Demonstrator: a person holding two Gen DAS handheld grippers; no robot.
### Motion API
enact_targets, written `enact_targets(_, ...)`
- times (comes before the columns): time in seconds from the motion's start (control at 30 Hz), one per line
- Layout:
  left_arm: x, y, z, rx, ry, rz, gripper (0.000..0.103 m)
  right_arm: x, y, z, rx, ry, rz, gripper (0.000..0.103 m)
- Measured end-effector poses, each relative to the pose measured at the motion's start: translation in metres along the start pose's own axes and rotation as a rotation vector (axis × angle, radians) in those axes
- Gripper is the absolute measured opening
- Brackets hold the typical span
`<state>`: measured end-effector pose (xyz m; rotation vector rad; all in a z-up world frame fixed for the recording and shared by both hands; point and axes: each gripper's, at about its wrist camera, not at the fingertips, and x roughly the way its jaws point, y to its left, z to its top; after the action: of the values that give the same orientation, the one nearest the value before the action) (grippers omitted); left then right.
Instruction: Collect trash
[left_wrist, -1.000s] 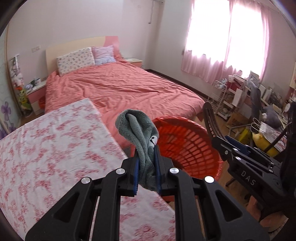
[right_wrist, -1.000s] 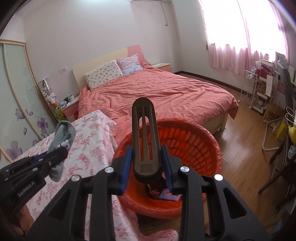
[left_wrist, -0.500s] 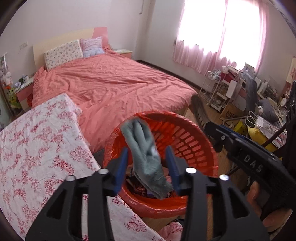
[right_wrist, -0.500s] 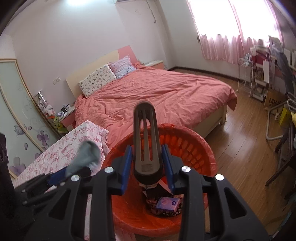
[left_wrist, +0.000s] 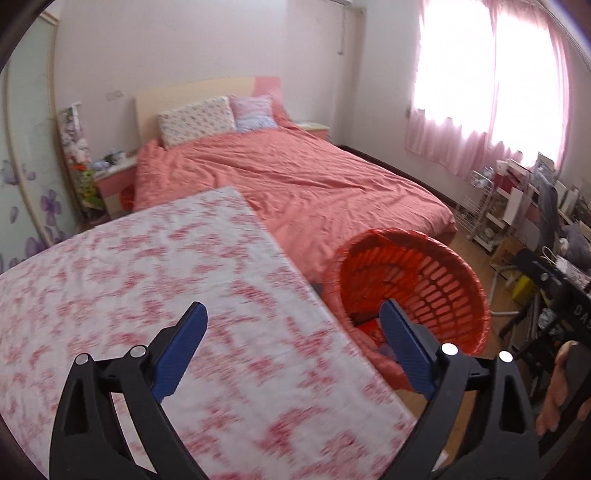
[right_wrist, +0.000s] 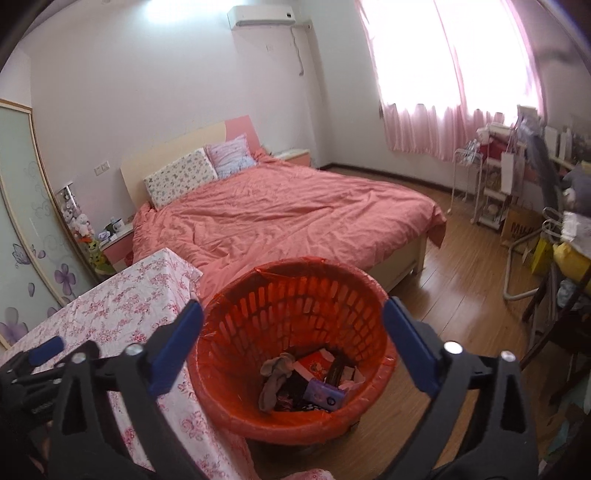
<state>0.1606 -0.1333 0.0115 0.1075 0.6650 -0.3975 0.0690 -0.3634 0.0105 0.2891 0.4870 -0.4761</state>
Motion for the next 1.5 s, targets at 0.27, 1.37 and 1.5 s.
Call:
enact_targets(0.27, -0.067, 0.052, -0.04, -0.071, -0.07, 0.191, 0.101, -0.069, 0.033, -0.028, -0.088, -0.059, -0.099, 0.099)
enact_targets(1.37, -0.168, 0.091, -0.137, -0.266, -0.162, 0.303, 0.101, -0.17, 0.091, -0.125, -0.172, -0.066, -0.129, 0.099)
enact_targets(1.5, -0.167, 0.092, -0.137, -0.27, -0.154, 0.298, 0.101, -0.171, 0.092, -0.125, -0.175, -0.07, -0.13, 0.099)
